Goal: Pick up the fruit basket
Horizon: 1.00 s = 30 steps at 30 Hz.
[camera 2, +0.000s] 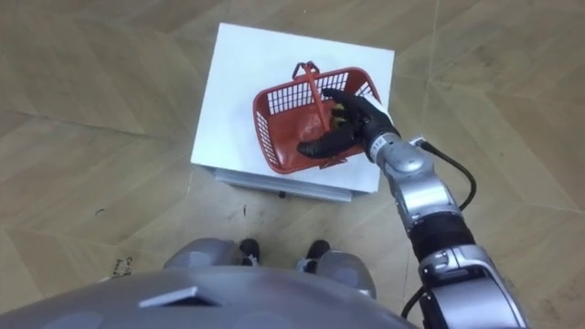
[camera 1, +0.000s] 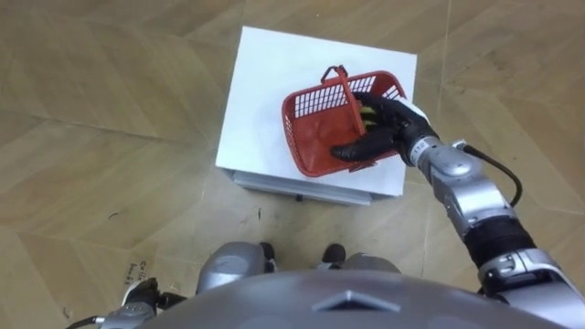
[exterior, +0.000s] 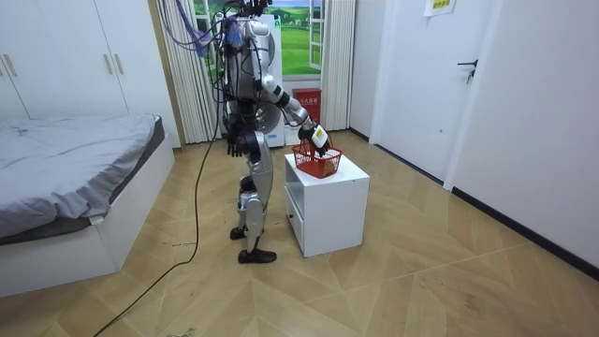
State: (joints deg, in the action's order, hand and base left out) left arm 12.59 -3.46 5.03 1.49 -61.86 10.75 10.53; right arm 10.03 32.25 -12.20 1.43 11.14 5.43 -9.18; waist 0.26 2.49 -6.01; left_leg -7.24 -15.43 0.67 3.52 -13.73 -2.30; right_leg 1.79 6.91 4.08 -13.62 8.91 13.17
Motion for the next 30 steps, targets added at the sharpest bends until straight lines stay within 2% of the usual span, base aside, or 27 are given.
queue_joint_plan(
  steps=[2, 3, 8, 10, 13, 17, 19, 25, 27, 30],
  values=[
    [22, -3, 16, 59, 2, 0, 0, -1, -3, -2, 0, 1, -2, -15, 0, -1, -13, 20, 17, 1, -1, 0, 0, 0, -3, 0, 1, -1, 6, 0, 0, 0],
    [32, -3, 21, 105, 4, 0, 11, -1, -5, -31, 0, 3, -2, -16, 0, -1, -18, 31, 89, 28, -7, 0, 0, 0, -10, 0, -1, 0, 19, 0, -1, -4],
    [46, -52, 87, 93, 54, 0, 18, -15, -62, -625, 37, 11, 8, -287, 0, 51, -17, 38, 160, 117, 14, -1, 1, 1, -84, 0, -57, 0, 109, 0, -24, -8],
    [45, -91, 148, 54, 81, 0, 7, -16, -67, -854, 104, 25, 8, -420, 0, 59, -16, 43, 179, 199, 74, -1, 2, 3, -93, 1, -107, -5, 141, 0, -44, -6],
    [64, -100, 157, -140, 85, 0, -4, -41, -76, -1084, 281, 17, 8, -505, 0, 106, -13, 49, 261, 316, 171, -9, 9, 9, -245, 7, -159, -11, 247, -4, -46, -20],
    [71, -101, 141, -254, 167, 0, -9, -35, -83, -1506, 465, 24, 27, -747, 0, 106, -19, 74, 318, 395, 227, -19, 9, 8, -297, 9, -202, -25, 250, -5, -52, -8],
    [65, -101, 141, -253, 279, 0, -13, -35, -68, -1829, 477, 11, 35, -904, 0, 109, -14, 64, 435, 410, 241, -24, 9, 8, -313, 11, -201, -33, 271, -6, -54, -4],
    [62, -118, 138, -258, 415, 0, -142, -41, -67, -2013, 599, -64, 25, -1281, 0, 108, -5, 0, 561, 532, 270, -31, 8, 7, -414, 10, -242, -49, 403, -7, -59, -9],
    [74, -134, 135, -342, 424, 0, -160, -48, -74, -2012, 766, -184, 26, -1394, 0, 108, 16, -36, 581, 590, 289, -33, 8, 7, -506, 12, -265, -58, 472, -7, -59, -16],
    [85, -233, 6, -371, 430, 0, -183, -46, -196, -1995, 940, -185, 28, -1416, 0, 129, -2, -67, 667, 698, 389, -43, 8, 8, -546, 13, -290, -82, 509, -8, -57, -10]
  ],
)
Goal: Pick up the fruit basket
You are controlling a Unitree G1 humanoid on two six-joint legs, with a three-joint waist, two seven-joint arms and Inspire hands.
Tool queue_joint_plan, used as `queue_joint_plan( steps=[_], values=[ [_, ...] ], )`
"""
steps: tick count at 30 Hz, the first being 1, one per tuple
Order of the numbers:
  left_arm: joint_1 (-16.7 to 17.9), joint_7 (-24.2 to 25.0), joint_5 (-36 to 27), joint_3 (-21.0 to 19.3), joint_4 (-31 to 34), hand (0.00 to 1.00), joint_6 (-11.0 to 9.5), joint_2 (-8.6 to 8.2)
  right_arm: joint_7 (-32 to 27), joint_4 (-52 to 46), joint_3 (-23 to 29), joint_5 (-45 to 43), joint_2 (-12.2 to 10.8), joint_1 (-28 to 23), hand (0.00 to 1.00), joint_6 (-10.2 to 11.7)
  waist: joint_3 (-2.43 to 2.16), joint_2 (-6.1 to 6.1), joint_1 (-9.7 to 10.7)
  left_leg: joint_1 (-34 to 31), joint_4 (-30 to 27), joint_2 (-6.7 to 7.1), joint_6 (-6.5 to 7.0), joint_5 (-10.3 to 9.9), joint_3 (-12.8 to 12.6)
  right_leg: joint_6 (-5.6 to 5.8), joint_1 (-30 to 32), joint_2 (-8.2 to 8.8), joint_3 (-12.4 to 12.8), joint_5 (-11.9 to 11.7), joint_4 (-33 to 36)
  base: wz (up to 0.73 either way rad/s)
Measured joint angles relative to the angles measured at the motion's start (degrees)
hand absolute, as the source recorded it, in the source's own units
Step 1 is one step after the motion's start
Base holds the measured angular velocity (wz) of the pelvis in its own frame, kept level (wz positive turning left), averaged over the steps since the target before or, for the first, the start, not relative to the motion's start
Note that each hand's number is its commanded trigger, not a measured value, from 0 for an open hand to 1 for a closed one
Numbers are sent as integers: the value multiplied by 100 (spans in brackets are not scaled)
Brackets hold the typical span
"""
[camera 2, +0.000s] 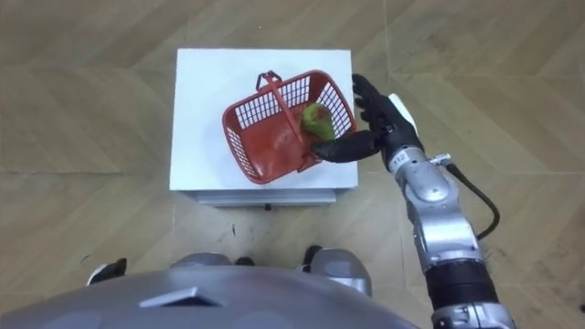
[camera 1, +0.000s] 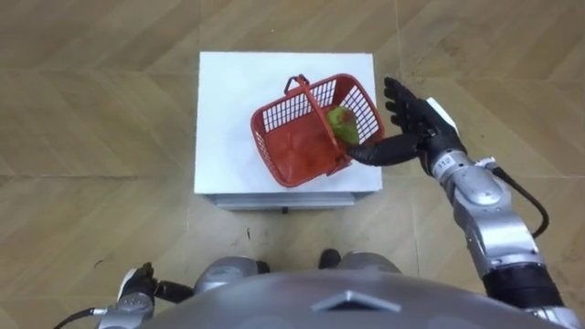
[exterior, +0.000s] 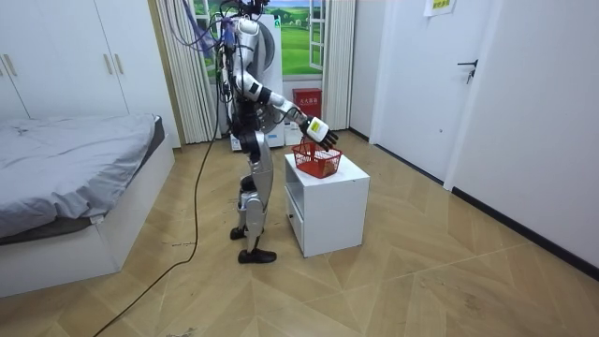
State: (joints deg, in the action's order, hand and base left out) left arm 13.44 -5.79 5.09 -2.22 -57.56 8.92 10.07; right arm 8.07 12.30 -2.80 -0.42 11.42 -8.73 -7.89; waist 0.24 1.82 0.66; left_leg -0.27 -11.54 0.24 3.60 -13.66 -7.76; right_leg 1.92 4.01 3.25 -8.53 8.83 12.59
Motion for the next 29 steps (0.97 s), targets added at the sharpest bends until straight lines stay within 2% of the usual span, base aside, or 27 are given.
queue_joint_plan(
  steps=[3, 5, 6, 8, 12, 16, 19, 20, 22, 23, 27, 29],
  values=[
    [13, -30, -110, -105, 70, 0, -48, -41, -130, 268, 126, -47, -12, -263, 0, 207, -34, 13, 81, 108, 40, -14, -2, -1, -22, 0, -108, -26, 56, 0, -17, -1],
    [11, -33, -108, -105, 77, 0, -83, -42, -184, 639, 143, -67, -10, -465, 0, 230, -54, 15, 103, 193, 105, -20, -3, -1, -24, 0, -177, -37, 53, 0, -25, -2],
    [10, -39, -103, -105, 91, 0, -101, -44, -201, 911, 175, -83, -11, -596, 0, 229, -85, 20, 106, 207, 120, -22, -4, -2, -24, 0, -184, -41, 57, 0, -26, 0],
    [13, -76, -101, -115, 96, 0, -108, -44, -244, 1412, 226, -114, -11, -769, 0, 229, -85, 28, 101, 267, 151, -23, -4, -2, -26, 0, -223, -45, 72, 0, -26, -6],
    [-10, -152, -100, -103, 66, 0, -161, -39, -396, 2974, 409, -87, -8, -809, 0, 227, -66, 22, 123, 360, 228, -23, -4, -4, -52, 2, -320, -50, 59, -1, -89, -3],
    [-9, -146, -102, -92, 12, 0, -181, -75, -437, 4087, 408, 8, -39, -670, 0, 233, -53, 13, 80, 392, 227, -40, -21, -12, -42, 1, -354, -73, 50, -1, -100, 0],
    [36, -146, -70, -91, -35, 0, -165, -114, -430, 4505, 412, 73, -95, -538, 0, 218, -45, 5, 68, 411, 212, -39, -25, -15, 13, 1, -420, -72, -6, -1, -150, 9],
    [59, -145, -50, -91, -36, 0, -150, -119, -428, 4590, 412, 92, -105, -527, 0, 216, -44, 8, 69, 416, 213, -39, -28, -17, 20, 1, -444, -73, -15, -1, -181, 9],
    [75, -138, -37, -91, -164, 0, -62, -124, -427, 4903, 417, 83, -123, -362, 0, 191, -9, 16, 69, 472, 224, -42, -41, -27, 47, 1, -523, -80, -43, -1, -210, 7],
    [76, -123, 41, -101, -268, 0, 36, -128, -427, 5100, 421, 29, -123, -281, 0, 149, -3, 26, 63, 494, 227, -48, -49, -37, 70, 1, -556, -86, -70, -1, -218, 13],
    [159, 43, 597, -104, -414, 0, 344, -144, -406, 5554, 403, -468, -127, -191, 0, -60, -3, 6, 48, 494, 201, -44, -54, -38, 182, 1, -627, -86, -180, 0, -291, 14],
    [193, 138, 724, -103, -416, 0, 429, -160, -369, 5688, 402, -702, -127, -186, 0, -168, -2, -21, 46, 495, 200, -44, -54, -38, 189, 1, -635, -85, -205, 0, -292, 6]
  ],
)
